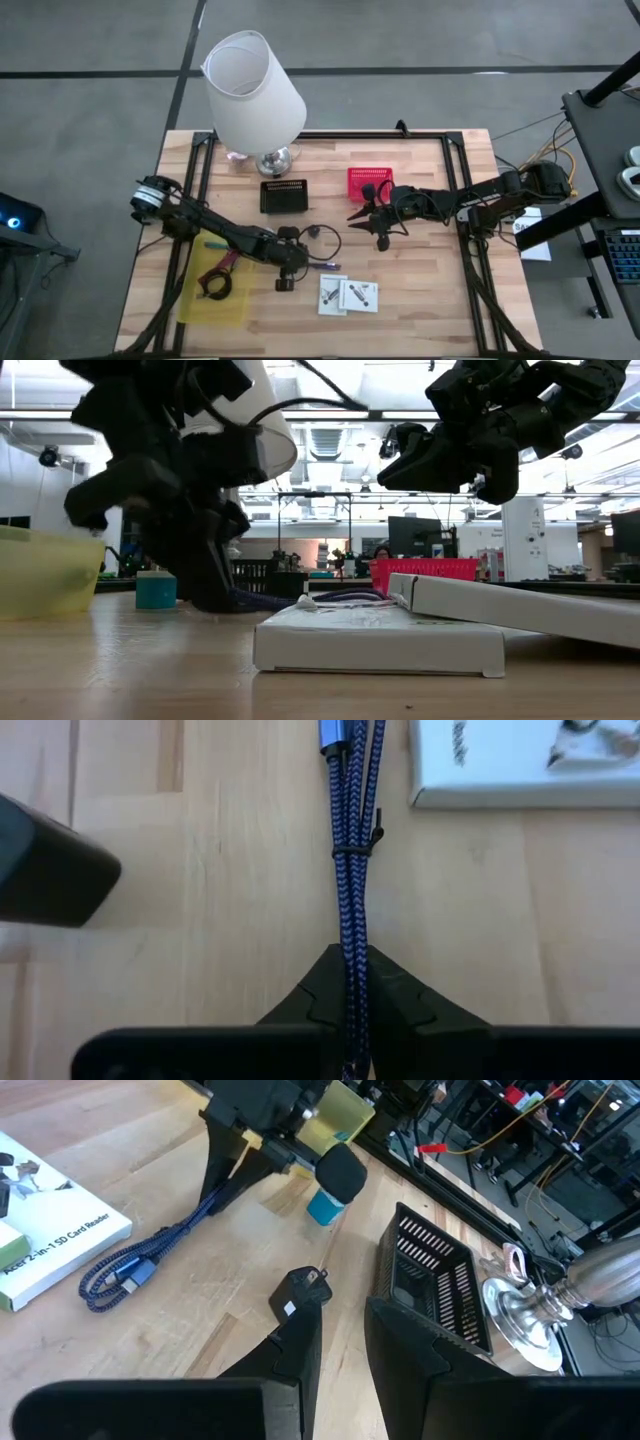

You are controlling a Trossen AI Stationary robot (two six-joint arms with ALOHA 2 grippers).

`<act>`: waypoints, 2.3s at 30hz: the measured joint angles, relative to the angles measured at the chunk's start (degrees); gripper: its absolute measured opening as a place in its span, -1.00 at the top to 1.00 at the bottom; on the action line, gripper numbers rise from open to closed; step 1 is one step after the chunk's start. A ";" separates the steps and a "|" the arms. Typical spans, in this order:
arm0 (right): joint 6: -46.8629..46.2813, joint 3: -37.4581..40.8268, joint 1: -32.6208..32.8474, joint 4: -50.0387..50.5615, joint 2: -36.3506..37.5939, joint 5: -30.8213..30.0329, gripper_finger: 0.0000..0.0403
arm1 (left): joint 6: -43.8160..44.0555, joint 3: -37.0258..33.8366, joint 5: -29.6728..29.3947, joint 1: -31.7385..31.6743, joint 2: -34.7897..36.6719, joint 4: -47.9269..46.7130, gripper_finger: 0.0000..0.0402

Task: Pick and place items into bin
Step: Put the violet charger cable into the yellow bin

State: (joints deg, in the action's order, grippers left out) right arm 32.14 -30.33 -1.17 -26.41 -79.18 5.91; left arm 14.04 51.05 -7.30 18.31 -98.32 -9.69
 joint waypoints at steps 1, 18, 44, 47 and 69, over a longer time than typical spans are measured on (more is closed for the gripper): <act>0.00 0.00 0.02 0.02 0.00 0.00 0.66 | 0.00 0.73 0.03 0.00 0.24 -1.34 0.98; 0.00 0.00 0.01 0.11 0.01 -0.01 0.66 | -5.49 5.23 3.16 0.47 6.09 -8.06 0.99; 0.00 0.00 0.01 0.46 0.02 -0.04 0.66 | 24.76 4.61 3.76 4.72 28.06 -39.26 0.99; 0.00 0.00 0.00 0.47 0.02 -0.04 0.66 | 32.44 4.61 3.77 4.94 28.98 -43.75 0.99; 0.00 0.00 0.02 0.47 0.02 -0.02 0.66 | 58.59 14.81 17.52 10.69 30.25 -70.80 0.99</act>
State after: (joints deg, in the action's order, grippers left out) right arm 32.14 -30.33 -1.15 -25.94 -79.15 5.89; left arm 72.63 65.86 10.22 28.99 -68.07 -80.48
